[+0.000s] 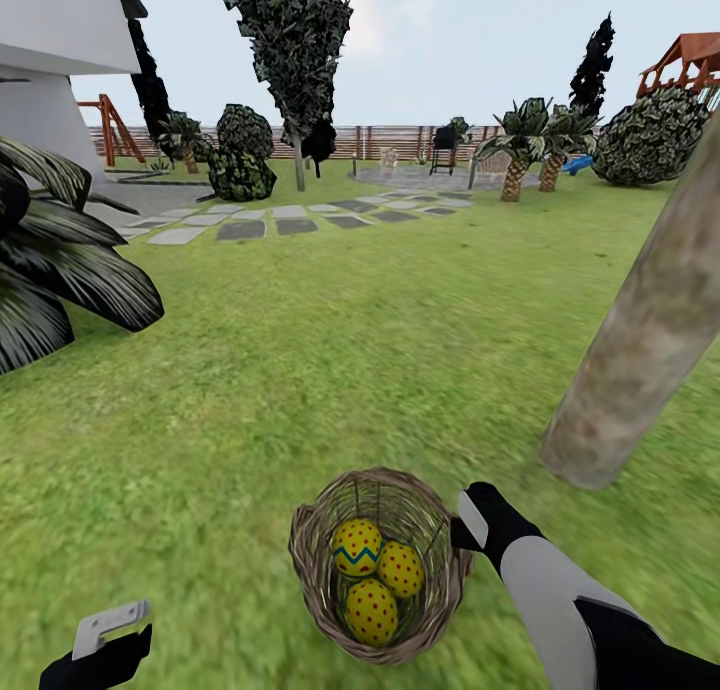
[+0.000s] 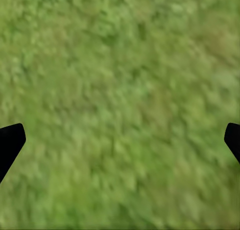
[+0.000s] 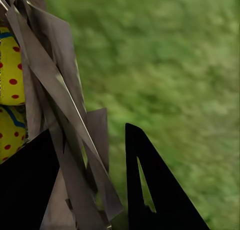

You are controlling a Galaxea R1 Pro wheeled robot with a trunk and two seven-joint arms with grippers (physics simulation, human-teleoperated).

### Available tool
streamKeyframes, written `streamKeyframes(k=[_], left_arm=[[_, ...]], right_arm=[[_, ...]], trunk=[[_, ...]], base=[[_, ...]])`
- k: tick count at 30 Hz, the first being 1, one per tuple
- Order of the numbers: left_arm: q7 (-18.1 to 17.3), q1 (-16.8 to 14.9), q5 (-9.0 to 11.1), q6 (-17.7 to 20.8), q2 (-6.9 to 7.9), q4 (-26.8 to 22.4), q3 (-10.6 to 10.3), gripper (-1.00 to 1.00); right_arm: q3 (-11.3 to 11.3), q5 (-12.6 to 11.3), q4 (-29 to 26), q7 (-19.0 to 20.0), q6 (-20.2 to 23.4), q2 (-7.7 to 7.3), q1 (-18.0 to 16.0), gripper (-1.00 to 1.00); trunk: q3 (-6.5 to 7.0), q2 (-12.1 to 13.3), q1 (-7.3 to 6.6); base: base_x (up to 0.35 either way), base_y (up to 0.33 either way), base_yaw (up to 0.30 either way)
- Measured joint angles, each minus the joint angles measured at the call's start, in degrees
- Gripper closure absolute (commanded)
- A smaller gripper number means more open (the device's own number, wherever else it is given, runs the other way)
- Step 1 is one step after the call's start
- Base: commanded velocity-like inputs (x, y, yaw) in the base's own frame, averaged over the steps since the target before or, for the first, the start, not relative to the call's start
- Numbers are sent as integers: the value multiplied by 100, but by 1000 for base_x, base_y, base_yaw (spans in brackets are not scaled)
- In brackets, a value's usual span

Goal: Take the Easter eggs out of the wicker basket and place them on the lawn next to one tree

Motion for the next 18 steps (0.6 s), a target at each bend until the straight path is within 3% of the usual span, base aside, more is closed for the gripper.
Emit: streamKeyframes(k=[12, 18], left_arm=[[-1, 0, 8, 0, 0, 35, 0, -100], [0, 1, 8, -1, 0, 35, 1, -100]], right_arm=[[-1, 1, 0, 0, 0, 0, 0, 100], [37, -33, -149, -5, 296, -1, -85, 100]], trunk=[[-215, -481, 264], [-321, -723, 394]], base=[[0, 0, 0], [0, 0, 0]])
